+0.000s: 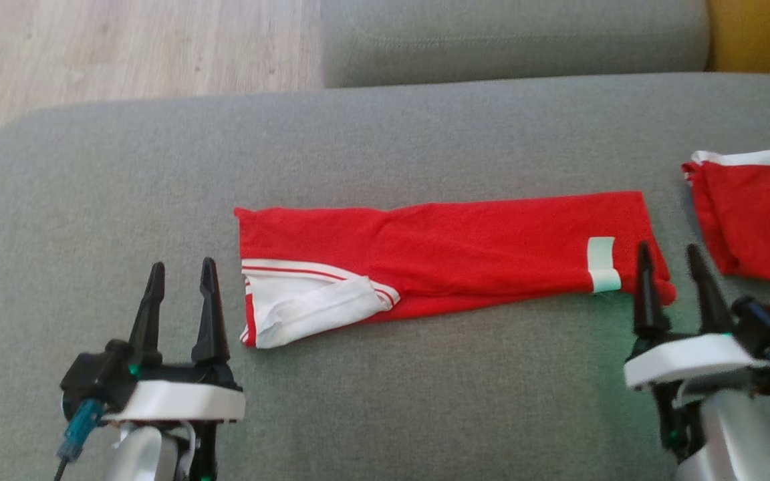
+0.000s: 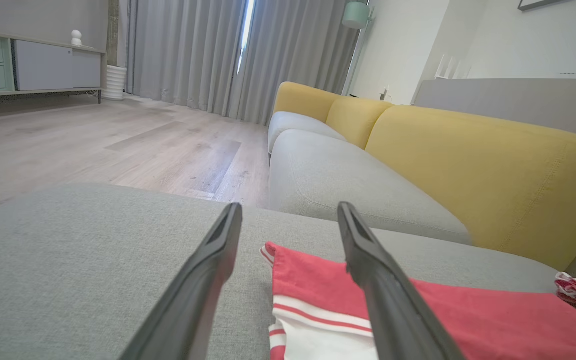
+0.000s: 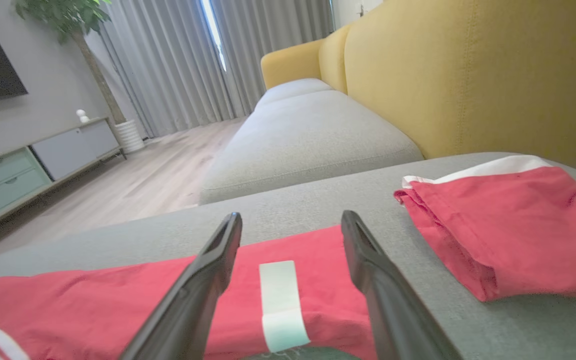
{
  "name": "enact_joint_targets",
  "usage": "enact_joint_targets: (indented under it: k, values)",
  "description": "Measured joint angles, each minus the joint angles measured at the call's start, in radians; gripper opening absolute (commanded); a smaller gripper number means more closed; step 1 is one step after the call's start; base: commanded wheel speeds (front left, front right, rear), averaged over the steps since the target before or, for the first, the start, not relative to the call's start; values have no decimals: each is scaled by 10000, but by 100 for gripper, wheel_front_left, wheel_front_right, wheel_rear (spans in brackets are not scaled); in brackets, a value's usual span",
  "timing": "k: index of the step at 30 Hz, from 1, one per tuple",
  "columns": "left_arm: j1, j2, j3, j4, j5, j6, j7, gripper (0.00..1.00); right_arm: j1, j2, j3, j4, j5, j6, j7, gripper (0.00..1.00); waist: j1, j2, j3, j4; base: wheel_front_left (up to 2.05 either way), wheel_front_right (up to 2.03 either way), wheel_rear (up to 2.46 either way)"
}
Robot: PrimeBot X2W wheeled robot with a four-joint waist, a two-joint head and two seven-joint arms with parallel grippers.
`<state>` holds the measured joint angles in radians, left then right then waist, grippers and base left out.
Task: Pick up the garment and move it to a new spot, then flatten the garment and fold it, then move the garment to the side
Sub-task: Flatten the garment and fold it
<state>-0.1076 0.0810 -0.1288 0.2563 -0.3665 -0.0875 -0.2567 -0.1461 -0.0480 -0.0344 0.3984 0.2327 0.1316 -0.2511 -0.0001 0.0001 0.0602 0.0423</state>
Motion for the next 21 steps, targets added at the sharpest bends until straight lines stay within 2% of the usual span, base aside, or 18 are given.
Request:
enact_joint_targets:
  k: [8,12,15,21]
  values:
    - [-554,-242,50,324,257,-276,0,100,-1565,2,-1664,1555,-1400,0,642,100,2,-1,635,215,0,0,0]
    - [-776,-284,35,435,332,-311,0,100,-2253,2,-2474,2769,-1580,0,1057,100,3,0,979,367,0,0,0]
    - [-1005,-307,-8,495,334,-368,0,100,-2714,4,-2909,3847,-1687,0,1151,100,3,-1,1271,550,0,0,0]
    - [-1496,-326,-31,612,424,-372,0,100,-3315,-46,-3195,5055,-1766,0,1043,100,1,-1,1556,739,0,0,0]
